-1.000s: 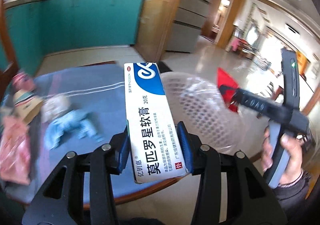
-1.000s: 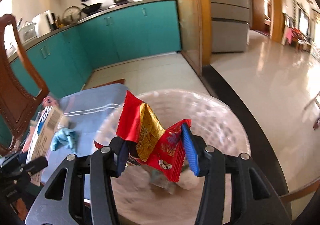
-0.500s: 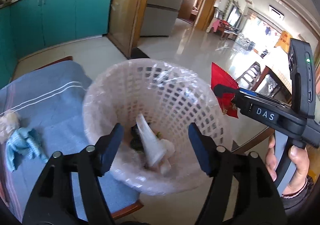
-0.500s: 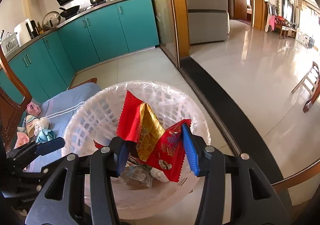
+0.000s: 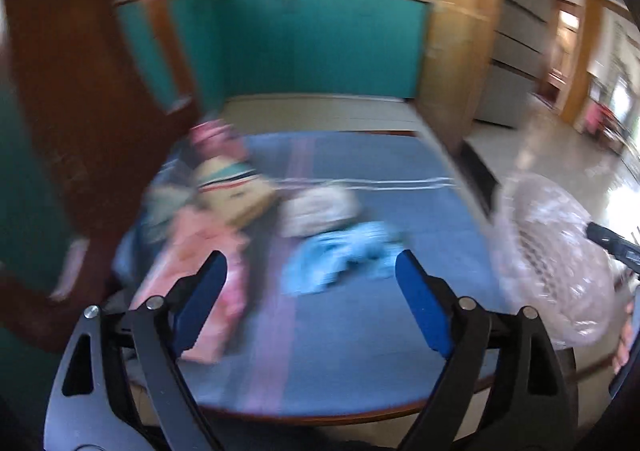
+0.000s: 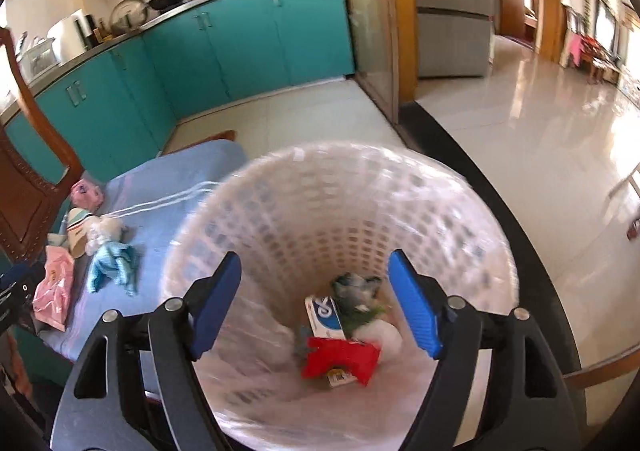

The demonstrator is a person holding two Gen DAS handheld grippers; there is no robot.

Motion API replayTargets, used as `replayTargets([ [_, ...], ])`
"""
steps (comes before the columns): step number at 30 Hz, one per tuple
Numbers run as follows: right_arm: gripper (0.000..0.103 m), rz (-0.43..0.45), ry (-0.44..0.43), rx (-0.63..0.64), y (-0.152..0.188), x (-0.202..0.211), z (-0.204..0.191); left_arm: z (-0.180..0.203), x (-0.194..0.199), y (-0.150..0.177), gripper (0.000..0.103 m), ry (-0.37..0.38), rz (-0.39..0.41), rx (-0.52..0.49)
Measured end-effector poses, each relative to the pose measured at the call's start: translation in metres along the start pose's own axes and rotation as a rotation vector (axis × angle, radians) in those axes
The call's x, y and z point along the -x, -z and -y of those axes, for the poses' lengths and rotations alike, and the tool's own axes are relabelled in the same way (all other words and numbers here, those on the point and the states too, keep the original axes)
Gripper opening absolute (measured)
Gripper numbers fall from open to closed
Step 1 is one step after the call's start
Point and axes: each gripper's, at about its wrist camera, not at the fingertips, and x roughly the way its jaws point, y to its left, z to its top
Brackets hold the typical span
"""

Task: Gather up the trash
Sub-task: 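Grasp the pink paper bag with the left gripper while the right gripper grasps the blue cloth, then lift the pink bag with the left gripper while the right gripper lifts the blue cloth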

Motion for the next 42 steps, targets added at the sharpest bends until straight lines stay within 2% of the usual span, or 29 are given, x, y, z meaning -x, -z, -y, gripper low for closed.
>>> replayTargets([
  [4,0.087,0.038,-0.075,0.043,-0.011,0.001,-0.043,-0.052,-0.001,0.011,0.091,-0.061,-0.025,0.051],
  [5,0.090,0.039,-0.095,0.056,-0.012,-0.001,-0.053,-0.053,-0.001,0.012,0.092,-0.068,-0.031,0.053],
  [10,0.090,0.006,-0.169,0.166,-0.014,-0.016,-0.119,-0.064,-0.039,0.021,0.093,-0.084,-0.108,0.014],
  [13,0.090,-0.037,-0.231,0.203,-0.010,-0.029,-0.149,-0.067,-0.053,0.026,0.093,-0.065,-0.157,0.016],
  [18,0.090,-0.119,-0.286,0.252,0.000,-0.061,-0.189,-0.065,-0.064,0.032,0.093,-0.046,-0.191,0.016],
  [22,0.090,-0.183,-0.303,0.282,0.008,-0.095,-0.218,-0.070,-0.064,0.037,0.088,-0.031,-0.199,0.039],
  [27,0.090,-0.226,-0.270,0.324,0.014,-0.127,-0.246,-0.073,-0.061,0.041,0.085,-0.021,-0.191,0.041],
  [31,0.090,-0.235,-0.259,0.360,0.021,-0.138,-0.258,-0.073,-0.066,0.044,0.081,-0.032,-0.198,0.039],
  [32,0.085,-0.232,-0.252,0.376,0.024,-0.140,-0.260,-0.074,-0.066,0.045,0.079,-0.034,-0.198,0.040],
  [33,0.076,-0.235,-0.251,0.393,0.027,-0.141,-0.263,-0.074,-0.065,0.046,0.078,-0.036,-0.197,0.044],
  [36,0.056,-0.222,-0.237,0.434,0.035,-0.140,-0.264,-0.077,-0.064,0.049,0.069,-0.045,-0.195,0.063],
  [38,0.047,-0.216,-0.235,0.435,0.034,-0.138,-0.259,-0.080,-0.063,0.050,0.059,-0.057,-0.193,0.071],
  [42,0.042,-0.227,-0.279,0.355,0.030,-0.131,-0.238,-0.082,-0.057,0.050,0.045,-0.046,-0.178,0.091],
])
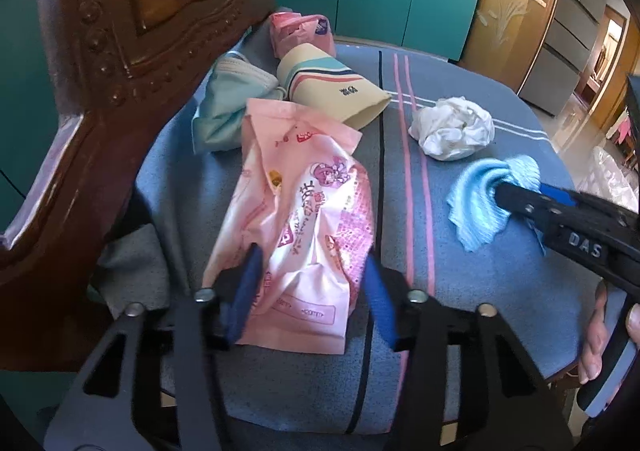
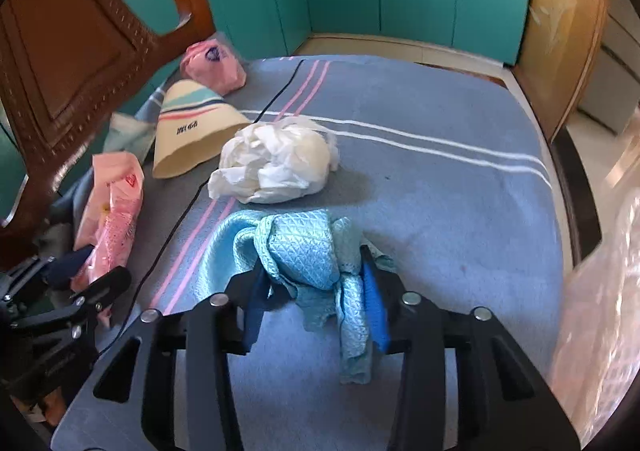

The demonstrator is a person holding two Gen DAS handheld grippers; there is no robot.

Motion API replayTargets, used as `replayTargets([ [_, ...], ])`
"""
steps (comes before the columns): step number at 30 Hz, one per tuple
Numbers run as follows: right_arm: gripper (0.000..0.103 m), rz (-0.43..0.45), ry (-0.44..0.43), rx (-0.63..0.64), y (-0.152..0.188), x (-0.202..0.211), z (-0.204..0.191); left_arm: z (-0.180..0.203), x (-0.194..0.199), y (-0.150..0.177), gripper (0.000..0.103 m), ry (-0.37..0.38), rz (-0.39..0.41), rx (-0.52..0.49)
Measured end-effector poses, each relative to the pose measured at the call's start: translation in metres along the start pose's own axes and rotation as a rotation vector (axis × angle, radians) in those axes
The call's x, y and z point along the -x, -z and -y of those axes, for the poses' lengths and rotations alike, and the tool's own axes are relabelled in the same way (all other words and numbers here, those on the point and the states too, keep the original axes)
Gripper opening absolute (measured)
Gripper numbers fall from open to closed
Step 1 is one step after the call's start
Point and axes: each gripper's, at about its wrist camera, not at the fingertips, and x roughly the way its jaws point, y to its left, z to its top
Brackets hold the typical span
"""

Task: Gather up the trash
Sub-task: 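Lift the pink bag with the left gripper while the right gripper lifts the blue cloth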

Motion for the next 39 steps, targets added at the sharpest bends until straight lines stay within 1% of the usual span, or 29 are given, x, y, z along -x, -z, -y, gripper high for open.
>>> replayTargets([
  [1,0.042,0.004,0.002,-0.007,0.002,0.003,0.002,-0.001,0.003,0.000,0.037,-0.001,0.006,0.004],
  [2,0.042,0.012,0.002,-0.018,0.004,0.008,0.005,-0.001,0.006,0.000,0.033,0.006,0.014,0.009],
  [5,0.042,0.029,0.002,-0.036,0.011,0.023,0.011,0.000,0.015,-0.001,0.030,0.037,0.029,0.017],
  [12,0.042,0.058,0.014,-0.065,0.023,0.054,0.024,0.016,0.041,0.008,0.029,0.088,0.051,-0.014],
  [15,0.042,0.063,0.018,-0.069,0.029,0.062,0.028,0.027,0.052,0.013,0.029,0.139,0.047,-0.037],
  [18,0.042,0.064,0.024,-0.071,0.033,0.067,0.030,0.040,0.057,0.019,0.029,0.188,0.022,-0.060],
  [22,0.043,0.068,0.037,-0.073,0.037,0.071,0.032,0.051,0.054,0.024,0.030,0.187,0.000,-0.084],
  [25,0.043,0.063,0.034,-0.086,0.039,0.072,0.035,0.049,0.053,0.023,0.034,0.188,-0.006,-0.074],
  [27,0.043,0.062,0.031,-0.088,0.041,0.073,0.036,0.048,0.056,0.022,0.039,0.187,0.005,-0.067],
  [29,0.043,0.057,0.031,-0.084,0.041,0.072,0.035,0.044,0.060,0.022,0.050,0.187,0.016,-0.059],
  [30,0.043,0.054,0.029,-0.084,0.042,0.072,0.035,0.041,0.063,0.022,0.052,0.189,0.027,-0.056],
  [32,0.044,0.045,0.025,-0.084,0.041,0.070,0.034,0.035,0.067,0.020,0.064,0.193,0.048,-0.046],
  [34,0.045,0.045,0.026,-0.081,0.043,0.070,0.032,0.024,0.071,0.019,0.071,0.213,0.059,-0.010],
  [36,0.051,0.043,0.031,-0.074,0.044,0.071,0.031,0.012,0.071,0.017,0.074,0.249,0.054,0.038],
  [37,0.053,0.043,0.035,-0.072,0.044,0.071,0.030,0.007,0.070,0.017,0.079,0.252,0.051,0.062],
  [39,0.061,0.046,0.046,-0.071,0.045,0.071,0.030,0.000,0.067,0.016,0.081,0.238,0.044,0.095],
])
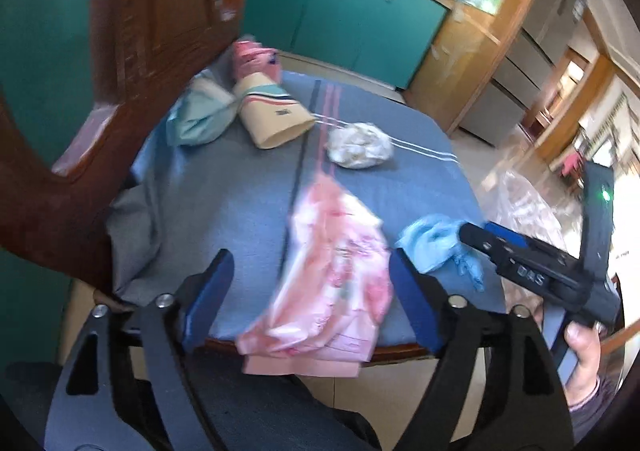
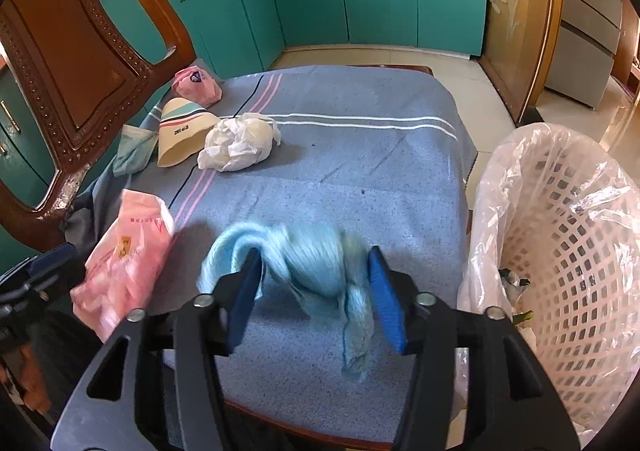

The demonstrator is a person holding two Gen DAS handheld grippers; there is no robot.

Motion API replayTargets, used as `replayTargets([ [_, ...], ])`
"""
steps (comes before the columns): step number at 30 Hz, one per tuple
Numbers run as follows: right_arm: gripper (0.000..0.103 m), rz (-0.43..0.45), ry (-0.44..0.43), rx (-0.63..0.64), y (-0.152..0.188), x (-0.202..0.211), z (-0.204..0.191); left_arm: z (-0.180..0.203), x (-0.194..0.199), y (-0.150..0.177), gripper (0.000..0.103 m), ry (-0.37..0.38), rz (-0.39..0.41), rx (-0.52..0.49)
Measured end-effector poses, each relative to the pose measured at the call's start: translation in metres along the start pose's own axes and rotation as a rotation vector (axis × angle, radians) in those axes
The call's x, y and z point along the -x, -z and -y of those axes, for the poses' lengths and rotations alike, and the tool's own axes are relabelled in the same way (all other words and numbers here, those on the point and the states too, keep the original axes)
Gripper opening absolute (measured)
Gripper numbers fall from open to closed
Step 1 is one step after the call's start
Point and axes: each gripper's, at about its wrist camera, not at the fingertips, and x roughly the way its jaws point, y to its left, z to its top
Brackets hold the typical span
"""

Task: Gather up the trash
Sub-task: 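Lift the pink bag with the left gripper while the right gripper lifts the blue cloth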

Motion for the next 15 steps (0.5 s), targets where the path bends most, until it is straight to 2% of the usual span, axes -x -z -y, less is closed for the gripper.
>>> replayTargets([
  [4,0.066,-0.004,0.003,-0.012,0.000,-0.001,0.002,0.001,-0.005,0.001,0.084,0.002,-0.014,-0.004],
  [8,0.069,-0.001,0.013,-0.008,0.000,-0.001,0.001,0.013,-0.012,0.004,0.087,0.010,-0.031,-0.056],
  [15,0.070,-0.010,0.010,-0.019,0.000,-0.005,0.003,0.027,-0.032,0.016,0.092,-0.009,-0.097,-0.130],
])
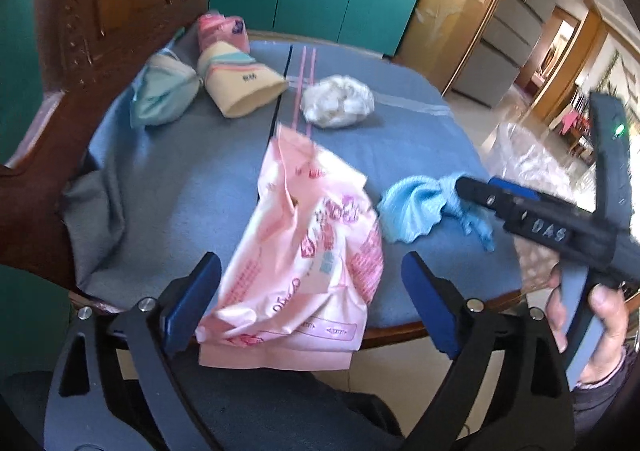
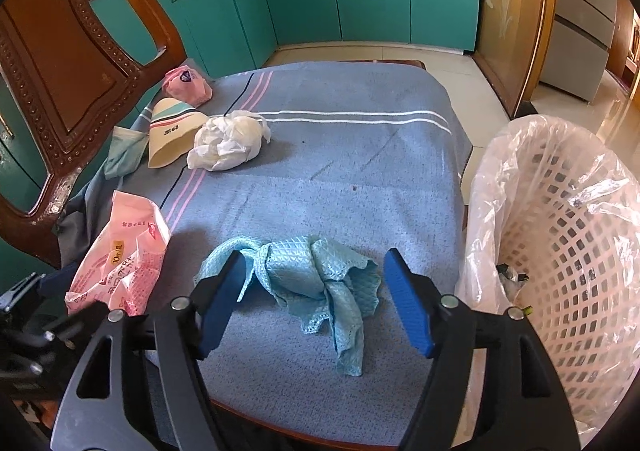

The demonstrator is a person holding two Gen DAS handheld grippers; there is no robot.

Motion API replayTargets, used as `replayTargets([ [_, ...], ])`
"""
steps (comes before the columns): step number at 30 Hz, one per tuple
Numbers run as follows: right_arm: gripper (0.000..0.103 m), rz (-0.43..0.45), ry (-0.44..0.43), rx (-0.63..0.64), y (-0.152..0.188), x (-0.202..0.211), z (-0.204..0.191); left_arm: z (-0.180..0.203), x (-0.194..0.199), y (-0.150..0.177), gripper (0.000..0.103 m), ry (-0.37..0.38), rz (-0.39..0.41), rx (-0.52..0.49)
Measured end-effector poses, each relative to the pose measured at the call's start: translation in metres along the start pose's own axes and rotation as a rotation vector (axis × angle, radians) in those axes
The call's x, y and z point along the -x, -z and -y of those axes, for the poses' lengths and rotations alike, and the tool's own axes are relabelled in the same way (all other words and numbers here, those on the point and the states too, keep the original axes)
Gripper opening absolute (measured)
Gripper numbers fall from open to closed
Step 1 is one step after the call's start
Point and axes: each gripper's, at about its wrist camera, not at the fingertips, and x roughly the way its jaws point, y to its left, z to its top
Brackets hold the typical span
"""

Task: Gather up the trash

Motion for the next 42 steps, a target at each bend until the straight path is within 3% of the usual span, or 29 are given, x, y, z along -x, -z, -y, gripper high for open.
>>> replayTargets([
  [12,0.075,-0.009,0.024,0.024,0.003,-0.004,-0.005,-0.007,-0.016,0.005,0.092,-0.023,-0.047,0.025],
  [42,0.075,-0.040,0.028,0.070,0.006,-0.020,-0.021,-0.008,-0.020,0.008,0.092,-0.023,-0.055,0.038],
])
